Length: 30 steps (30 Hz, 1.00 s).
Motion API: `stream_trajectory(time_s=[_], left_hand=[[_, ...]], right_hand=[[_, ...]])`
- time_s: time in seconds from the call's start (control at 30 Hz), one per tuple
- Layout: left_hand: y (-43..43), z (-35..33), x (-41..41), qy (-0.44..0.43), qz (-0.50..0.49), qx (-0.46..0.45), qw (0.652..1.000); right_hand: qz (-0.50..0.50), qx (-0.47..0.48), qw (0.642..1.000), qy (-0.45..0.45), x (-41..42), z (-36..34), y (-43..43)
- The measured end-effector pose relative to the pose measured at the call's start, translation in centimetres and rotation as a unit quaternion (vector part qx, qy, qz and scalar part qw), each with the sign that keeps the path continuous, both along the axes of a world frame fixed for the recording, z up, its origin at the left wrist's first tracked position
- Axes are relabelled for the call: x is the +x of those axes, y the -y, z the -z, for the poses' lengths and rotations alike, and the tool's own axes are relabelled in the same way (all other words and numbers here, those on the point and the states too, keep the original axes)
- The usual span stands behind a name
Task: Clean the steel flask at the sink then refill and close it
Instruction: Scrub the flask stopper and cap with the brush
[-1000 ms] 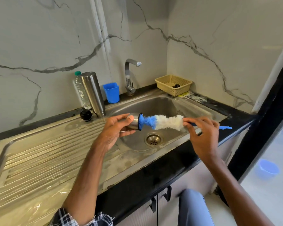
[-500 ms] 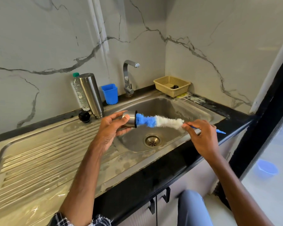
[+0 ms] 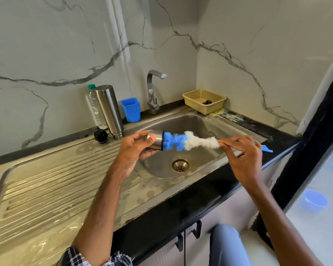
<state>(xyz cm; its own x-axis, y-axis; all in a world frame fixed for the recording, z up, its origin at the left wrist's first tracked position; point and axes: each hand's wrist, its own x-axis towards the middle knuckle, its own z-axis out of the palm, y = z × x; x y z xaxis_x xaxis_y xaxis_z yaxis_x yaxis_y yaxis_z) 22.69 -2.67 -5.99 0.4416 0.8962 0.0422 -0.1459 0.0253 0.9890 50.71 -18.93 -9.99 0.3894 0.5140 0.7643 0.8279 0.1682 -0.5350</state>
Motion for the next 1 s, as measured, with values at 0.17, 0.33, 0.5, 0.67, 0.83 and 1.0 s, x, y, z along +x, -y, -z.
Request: stream_trajectory(time_s=[0.17,0.33,0.5,0.67,0.83,1.0], left_hand=[[-0.2,0.0,-0.1,0.014,-0.020,-0.012,1.000],[-0.3,0.3,-0.1,-0.008,-0.019,0.005,1.000],[-0.2,0.2,0.0,-0.008,-0.017,0.003,1.000],[-0.3,0.2,-0.1,0.004,-0.034,-0.001,0.999],[-0.2,0.1,0.2,-0.003,-0.030,0.014,0.999],[0.0,0.1,0.2,-0.014,-0.027,0.020,0.999]], right_hand=[[-0.003,0.014,1.000,0.013,0.2,-0.3,0.1],[-0.014,0.009,0.998,0.055,-0.3,-0.7,-0.1],[-0.016,0.016,0.999,0.041,0.0,-0.9,0.0],[-0.009,0.030,0.999,0.032,0.3,-0.9,0.0],[-0.015,0.019,0.999,0.031,0.0,-0.1,0.0],[-0.019,0.007,1.000,0.022,-0.4,-0.1,-0.2]])
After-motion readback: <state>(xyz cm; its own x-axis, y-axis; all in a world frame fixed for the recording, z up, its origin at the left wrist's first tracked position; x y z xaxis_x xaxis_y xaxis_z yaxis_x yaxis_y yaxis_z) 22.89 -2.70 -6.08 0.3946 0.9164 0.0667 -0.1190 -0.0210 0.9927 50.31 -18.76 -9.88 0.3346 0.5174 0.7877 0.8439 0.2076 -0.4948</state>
